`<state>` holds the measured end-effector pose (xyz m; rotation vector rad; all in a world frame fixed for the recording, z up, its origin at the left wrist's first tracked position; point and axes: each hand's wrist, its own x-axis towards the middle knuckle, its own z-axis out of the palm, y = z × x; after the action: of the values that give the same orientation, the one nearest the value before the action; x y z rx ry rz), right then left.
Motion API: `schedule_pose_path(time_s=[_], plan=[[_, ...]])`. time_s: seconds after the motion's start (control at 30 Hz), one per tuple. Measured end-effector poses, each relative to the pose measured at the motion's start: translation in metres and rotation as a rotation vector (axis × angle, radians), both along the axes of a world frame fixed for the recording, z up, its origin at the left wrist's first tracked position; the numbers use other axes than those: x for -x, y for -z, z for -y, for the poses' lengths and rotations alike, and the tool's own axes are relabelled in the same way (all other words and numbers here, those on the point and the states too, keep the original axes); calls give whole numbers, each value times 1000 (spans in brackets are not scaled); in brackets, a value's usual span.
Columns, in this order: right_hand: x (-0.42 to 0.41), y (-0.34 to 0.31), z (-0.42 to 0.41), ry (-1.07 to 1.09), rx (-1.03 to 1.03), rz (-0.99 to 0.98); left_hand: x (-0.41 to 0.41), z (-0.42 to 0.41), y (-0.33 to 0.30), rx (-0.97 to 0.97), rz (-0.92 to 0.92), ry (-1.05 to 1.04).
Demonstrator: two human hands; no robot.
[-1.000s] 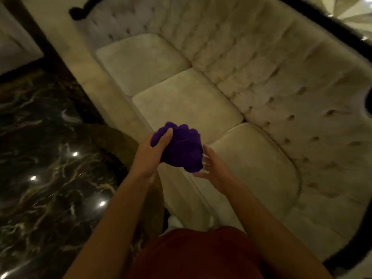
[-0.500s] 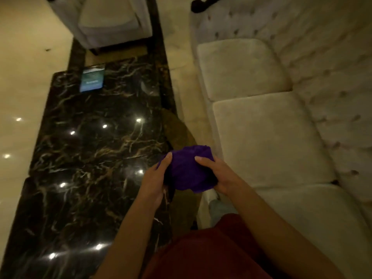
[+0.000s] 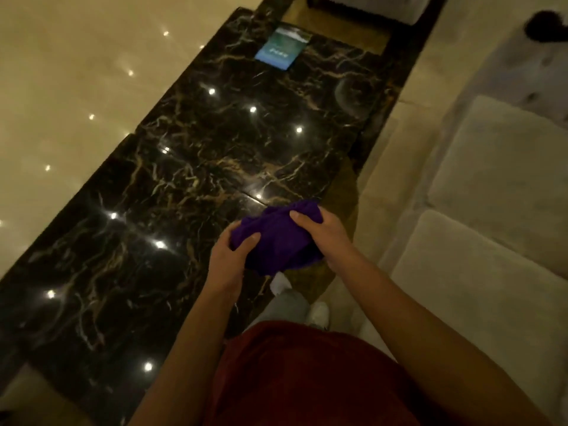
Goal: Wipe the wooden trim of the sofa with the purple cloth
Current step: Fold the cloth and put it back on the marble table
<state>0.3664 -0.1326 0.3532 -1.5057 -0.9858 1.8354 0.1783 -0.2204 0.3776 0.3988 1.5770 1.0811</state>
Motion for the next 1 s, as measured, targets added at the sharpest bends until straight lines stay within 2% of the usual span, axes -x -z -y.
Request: schedule_pose_path(time_s=[0.1,0.3,0.47,0.63,0.73,0.87,1.0], plan=[[23,6,-40,-165,-43,80,21,-13,15,19,-6,-123],[64,35,-110,-395,-104,232,56,-45,51,71,-17,-210],[105,90,-143,-691,-145,327,75,-50,94,160,-43,-369],[150,168,-164,-909,-188,385,84,-58,171,318,55,-579],[166,225,-168,-975,-196,409,89,-63,223,407,16,-574],[180,300,-172,-1072,-183,473,97,-63,297,497,-131,-431],[186,361,-171,-1149,-215,520,105,-58,361,566,-196,-359]])
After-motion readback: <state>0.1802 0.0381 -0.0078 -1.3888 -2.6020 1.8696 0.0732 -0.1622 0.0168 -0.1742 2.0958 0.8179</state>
